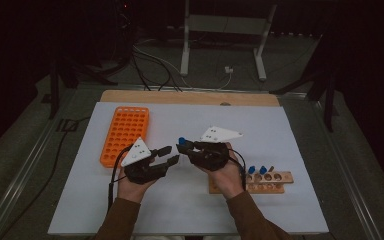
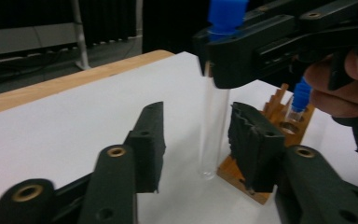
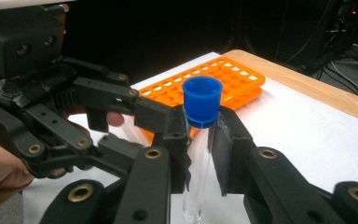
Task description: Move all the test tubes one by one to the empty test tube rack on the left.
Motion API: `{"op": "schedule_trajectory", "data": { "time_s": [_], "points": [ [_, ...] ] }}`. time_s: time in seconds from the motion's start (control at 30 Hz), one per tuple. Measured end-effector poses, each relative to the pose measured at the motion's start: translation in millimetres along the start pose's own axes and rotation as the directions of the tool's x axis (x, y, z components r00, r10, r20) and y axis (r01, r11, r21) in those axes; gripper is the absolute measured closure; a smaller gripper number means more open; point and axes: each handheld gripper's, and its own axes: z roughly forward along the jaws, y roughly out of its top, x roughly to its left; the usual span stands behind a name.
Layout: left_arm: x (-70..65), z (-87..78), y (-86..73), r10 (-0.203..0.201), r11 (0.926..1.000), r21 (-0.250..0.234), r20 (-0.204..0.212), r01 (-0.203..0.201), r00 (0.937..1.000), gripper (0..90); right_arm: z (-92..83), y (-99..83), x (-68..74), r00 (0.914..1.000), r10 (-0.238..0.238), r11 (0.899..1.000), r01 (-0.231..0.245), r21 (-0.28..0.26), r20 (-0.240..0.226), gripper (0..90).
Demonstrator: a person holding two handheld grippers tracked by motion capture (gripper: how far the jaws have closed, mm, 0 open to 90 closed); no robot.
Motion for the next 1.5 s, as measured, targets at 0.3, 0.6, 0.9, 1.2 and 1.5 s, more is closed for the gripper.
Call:
{"op": "schedule_trajectory", "data": {
  "time_s": [0.3,0.6,0.9,1.2,1.5],
  "points": [
    [-3.3,4.1,-0.4,0.006,1.0000,0.000,0.016,-0.006,0.9999,72.3,4.5,-1.0,4.7,0.9997,-0.010,1.000,0.010,0.007,-0.021,76.9],
    [-3.3,4.6,-1.0,0.016,0.9999,-0.001,0.026,-0.016,0.9995,75.3,6.8,-1.0,6.5,0.9992,-0.004,1.000,0.004,0.010,-0.041,76.9],
    [0.2,2.0,-2.0,0.032,0.9995,0.007,-0.004,-0.032,0.9995,78.2,7.5,0.7,6.1,0.9979,0.007,1.000,-0.006,0.012,-0.065,55.0],
    [18.5,-7.6,-4.7,0.010,0.9999,-0.001,-0.069,-0.011,0.9976,78.3,-9.5,8.0,0.7,1.0000,-0.004,1.000,0.004,0.005,0.005,15.8],
    [40.0,-25.1,-8.0,-0.013,0.9996,-0.028,-0.148,0.009,0.9888,78.3,-43.7,9.4,-18.1,0.9960,-0.006,1.000,0.007,-0.010,0.089,7.3]
  ]
}}
